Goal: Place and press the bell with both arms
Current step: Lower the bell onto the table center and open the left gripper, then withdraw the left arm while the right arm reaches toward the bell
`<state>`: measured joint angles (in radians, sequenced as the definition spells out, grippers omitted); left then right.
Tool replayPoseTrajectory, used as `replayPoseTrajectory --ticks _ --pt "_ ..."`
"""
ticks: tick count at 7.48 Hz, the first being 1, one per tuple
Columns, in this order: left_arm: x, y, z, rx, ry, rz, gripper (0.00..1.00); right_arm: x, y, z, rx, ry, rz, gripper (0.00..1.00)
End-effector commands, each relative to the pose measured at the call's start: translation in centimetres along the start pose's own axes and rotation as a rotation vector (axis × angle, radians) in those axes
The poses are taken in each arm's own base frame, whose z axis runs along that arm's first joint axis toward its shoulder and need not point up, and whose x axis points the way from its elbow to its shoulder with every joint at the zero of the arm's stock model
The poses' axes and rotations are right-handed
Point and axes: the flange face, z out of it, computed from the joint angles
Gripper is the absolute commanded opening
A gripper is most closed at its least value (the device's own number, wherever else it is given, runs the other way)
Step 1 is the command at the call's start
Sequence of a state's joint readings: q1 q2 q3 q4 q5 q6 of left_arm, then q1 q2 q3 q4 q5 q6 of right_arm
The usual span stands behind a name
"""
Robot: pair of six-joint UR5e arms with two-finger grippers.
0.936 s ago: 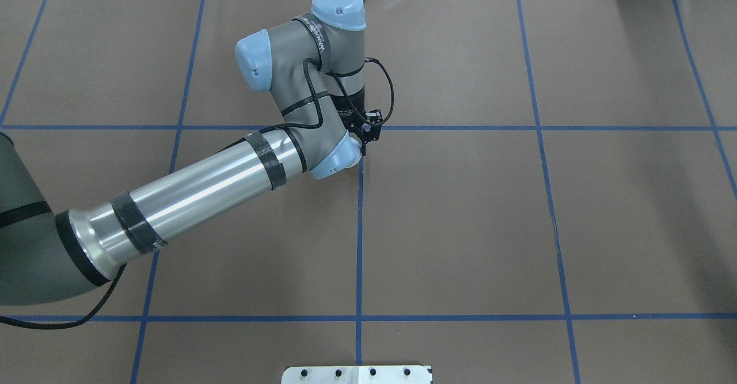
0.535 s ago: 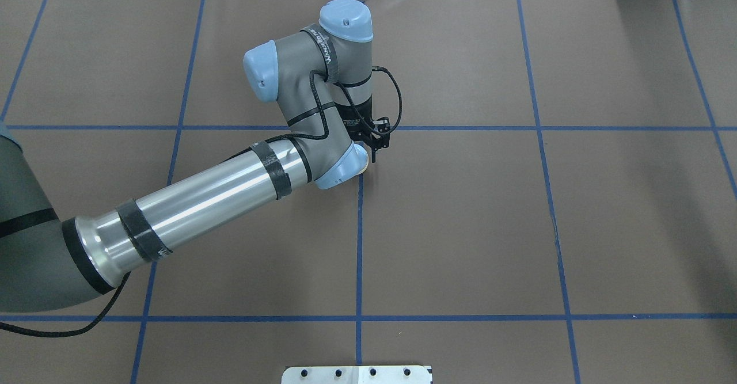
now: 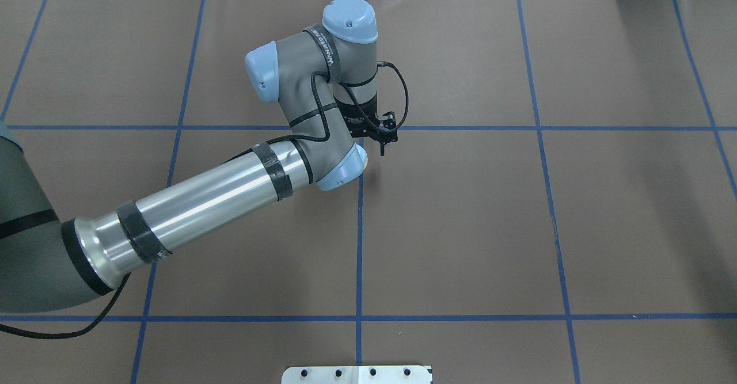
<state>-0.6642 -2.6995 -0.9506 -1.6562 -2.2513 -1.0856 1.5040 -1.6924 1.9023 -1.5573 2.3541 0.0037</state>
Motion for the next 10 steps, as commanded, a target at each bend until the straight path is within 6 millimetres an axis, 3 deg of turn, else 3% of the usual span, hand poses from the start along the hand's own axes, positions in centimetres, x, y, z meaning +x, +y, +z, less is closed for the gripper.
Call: replayPoseTrajectory --ticks 1,2,4,6,7,8,10 --pt "-4.0 -1.4 -5.6 0.051 0.012 -0.019 1.0 -3.0 -3.6 0.0 0.004 -0.011 -0.002 1.0" --pt "-7.4 -1.6 -7.2 0.07 0.012 0.028 1.0 -5.8 -5.8 0.2 0.01 -0.019 -0.027 1.0" --pt "-18.2 -3.1 -9.6 0.129 0.006 0.047 1.0 -11.7 -8.9 1.6 -0.002 -0.052 -0.061 1.0" --pt "-30.6 -2.1 -10.6 0.171 -0.024 0.162 1.0 -21.8 -13.8 2.4 0.012 -0.09 -0.12 1.0" --pt "-36.6 -1.3 -11.9 0.194 -0.039 0.195 1.0 -25.6 -15.5 2.2 0.022 -0.114 -0.082 0.99" --pt "-43.0 -0.1 -12.9 0.209 -0.065 0.236 1.0 -31.0 -16.6 2.7 0.016 -0.144 -0.089 0.98" --pt "-56.2 1.7 -15.4 0.229 -0.13 0.339 1.0 -40.3 -16.8 4.8 0.029 -0.132 -0.147 0.98"
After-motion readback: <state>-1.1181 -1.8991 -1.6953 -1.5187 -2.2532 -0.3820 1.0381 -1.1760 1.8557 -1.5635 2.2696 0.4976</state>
